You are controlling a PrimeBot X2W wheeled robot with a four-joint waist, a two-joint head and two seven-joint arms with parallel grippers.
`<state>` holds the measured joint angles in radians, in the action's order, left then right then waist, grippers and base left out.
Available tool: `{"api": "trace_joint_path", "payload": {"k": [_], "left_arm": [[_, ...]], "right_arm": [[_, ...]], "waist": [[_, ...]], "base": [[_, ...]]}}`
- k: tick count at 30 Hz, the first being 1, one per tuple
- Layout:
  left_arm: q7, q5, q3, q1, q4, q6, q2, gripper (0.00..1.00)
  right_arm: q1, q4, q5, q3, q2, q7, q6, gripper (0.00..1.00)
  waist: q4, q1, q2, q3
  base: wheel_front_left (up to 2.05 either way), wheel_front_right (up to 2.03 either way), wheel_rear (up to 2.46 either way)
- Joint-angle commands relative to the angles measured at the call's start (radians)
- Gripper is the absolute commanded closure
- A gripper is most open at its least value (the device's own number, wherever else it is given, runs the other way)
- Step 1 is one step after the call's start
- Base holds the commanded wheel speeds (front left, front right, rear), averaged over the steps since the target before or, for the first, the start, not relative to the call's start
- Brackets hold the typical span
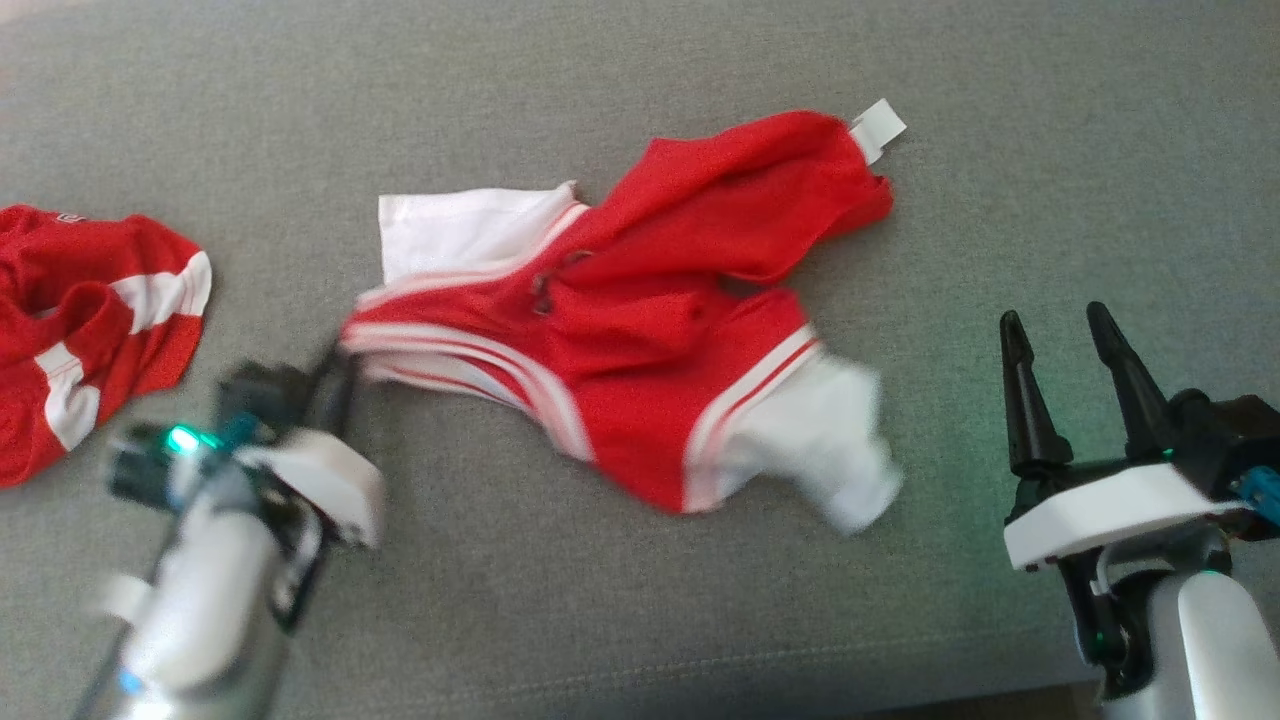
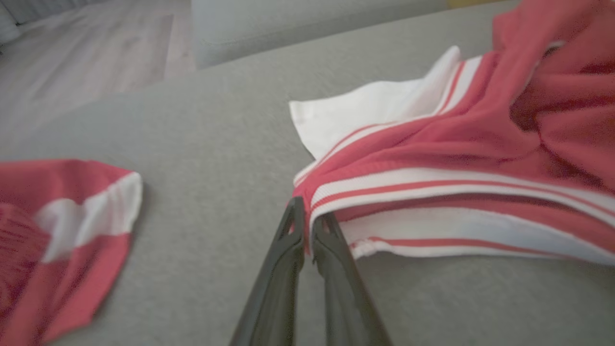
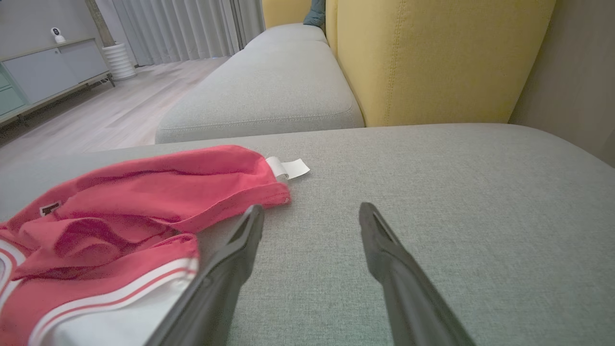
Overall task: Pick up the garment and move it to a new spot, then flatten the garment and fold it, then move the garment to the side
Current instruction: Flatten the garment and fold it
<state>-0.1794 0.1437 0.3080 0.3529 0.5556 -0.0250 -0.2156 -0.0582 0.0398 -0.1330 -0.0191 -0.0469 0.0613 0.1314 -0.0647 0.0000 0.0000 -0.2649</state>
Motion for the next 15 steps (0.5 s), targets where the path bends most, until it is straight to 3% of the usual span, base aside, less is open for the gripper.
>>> {"api": "trace_joint_path", "payload": {"k": [1, 5, 13, 14, 15], "left_arm": [[-0.014, -0.002, -0.054, 0.078, -0.027, 0.009, -0.060, 1.00], [-0.009, -0.008, -0.078, 0.167, -0.017, 0.001, -0.123, 1.00], [-0.033, 0.013, -0.099, 0.336, 0.101, -0.024, -0.144, 1.00], [-0.036, 0.016, -0.096, 0.350, 0.125, -0.030, -0.140, 0.95], [-0.037, 0.026, -0.096, 0.361, 0.151, -0.037, -0.131, 0.66]], "right_arm": [[-0.030, 0.030, -0.006, 0.018, -0.003, -0.007, -0.001, 0.00], [-0.039, 0.026, -0.011, 0.025, -0.003, -0.008, -0.001, 0.00], [-0.054, 0.017, -0.015, 0.031, -0.003, -0.012, -0.001, 0.00], [-0.055, 0.016, -0.015, 0.031, -0.003, -0.013, -0.001, 0.00], [-0.056, 0.015, -0.015, 0.032, -0.003, -0.013, -0.001, 0.00]], "waist": [[-0.002, 0.0000, 0.0000, -0.005], [-0.012, 0.0000, 0.0000, -0.017], [-0.034, 0.0000, 0.0000, -0.036], [-0.036, 0.0000, 0.0000, -0.038], [-0.038, 0.0000, 0.0000, -0.039]], "base": [[0.00, 0.00, 0.00], [0.00, 0.00, 0.00], [0.00, 0.00, 0.00], [0.00, 0.00, 0.00], [0.00, 0.00, 0.00]]}}
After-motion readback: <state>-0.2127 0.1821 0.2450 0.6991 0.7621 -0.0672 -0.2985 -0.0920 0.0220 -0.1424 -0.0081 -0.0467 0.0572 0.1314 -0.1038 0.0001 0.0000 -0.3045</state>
